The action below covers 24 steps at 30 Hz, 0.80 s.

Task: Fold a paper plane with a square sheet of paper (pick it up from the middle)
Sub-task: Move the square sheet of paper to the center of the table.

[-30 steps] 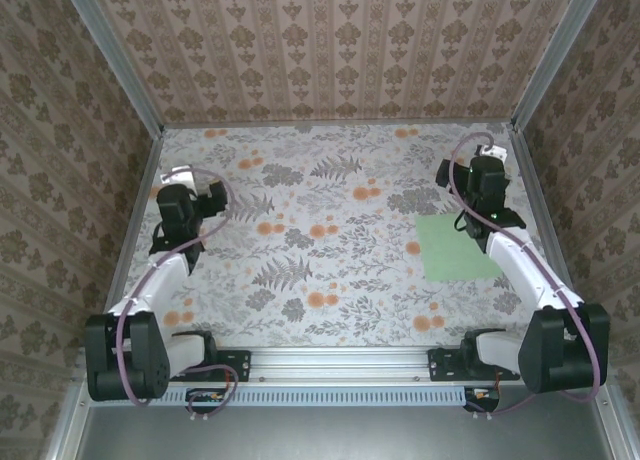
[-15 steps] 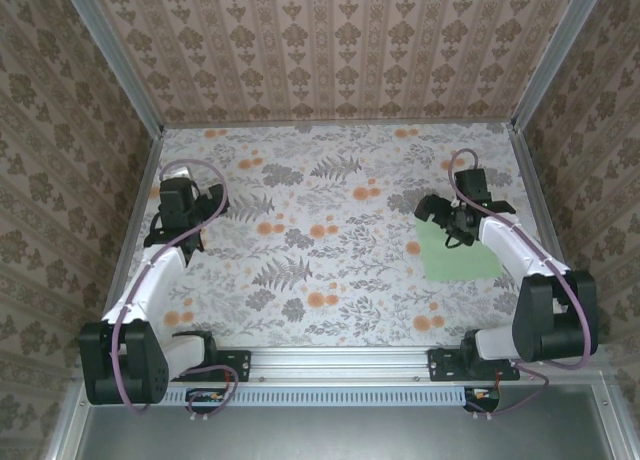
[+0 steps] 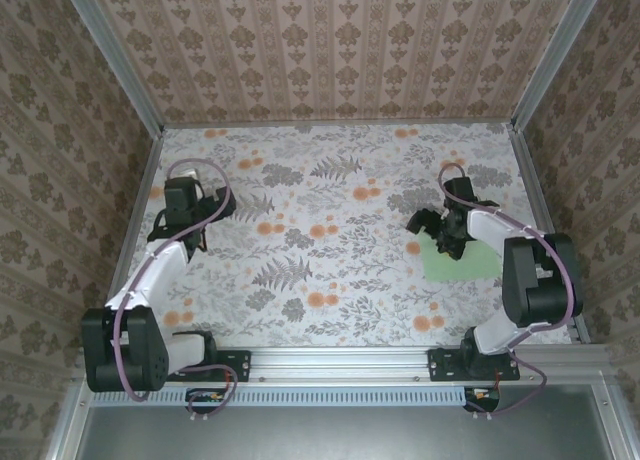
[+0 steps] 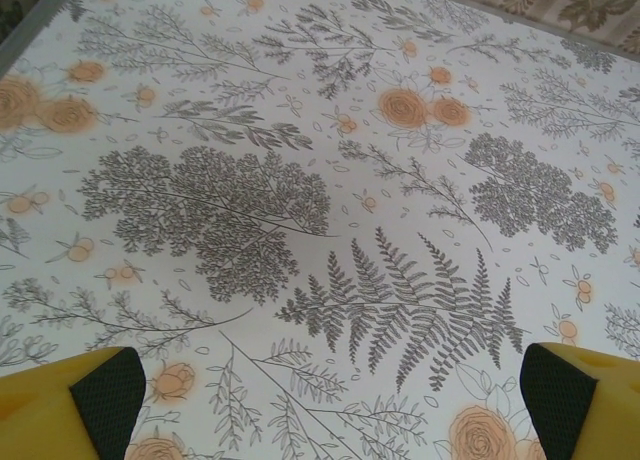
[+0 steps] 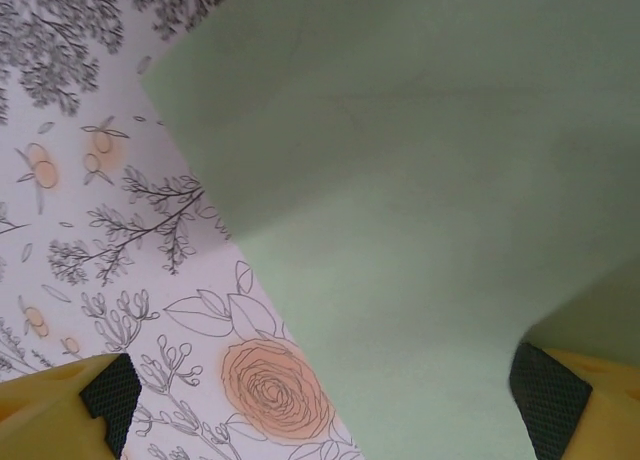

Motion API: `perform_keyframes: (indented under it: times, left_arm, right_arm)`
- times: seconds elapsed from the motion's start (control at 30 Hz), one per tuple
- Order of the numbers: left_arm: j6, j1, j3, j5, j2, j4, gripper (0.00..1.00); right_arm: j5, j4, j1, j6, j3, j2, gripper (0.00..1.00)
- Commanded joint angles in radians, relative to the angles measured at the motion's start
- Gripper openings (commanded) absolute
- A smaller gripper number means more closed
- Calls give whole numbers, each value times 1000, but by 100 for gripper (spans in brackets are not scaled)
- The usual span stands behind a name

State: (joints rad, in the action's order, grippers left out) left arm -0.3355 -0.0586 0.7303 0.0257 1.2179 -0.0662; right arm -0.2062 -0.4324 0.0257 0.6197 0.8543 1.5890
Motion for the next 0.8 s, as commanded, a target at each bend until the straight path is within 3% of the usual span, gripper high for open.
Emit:
perform_keyframes:
  times: [0.0,0.2,0.37,0.6,0.77]
  left_arm:
    - [-32,-12,45,-38,23,35,100]
    - [-69,-30,68,-113,72,63,100]
    - [-141,-64,103,-226,125,73,100]
    - [-174,-139,88,-221,141,131,100]
    - [-174,-159,83,-276,149,156,100]
  right_arm:
    - [-63,37,7,43,-19,30,100]
    - [-76,42,92,107,-3,82,99]
    - [-58,39,241,188,61,153,99]
    - [-42,36,470,290,236,298,99]
    - [-45,11,495,277,353,298,98]
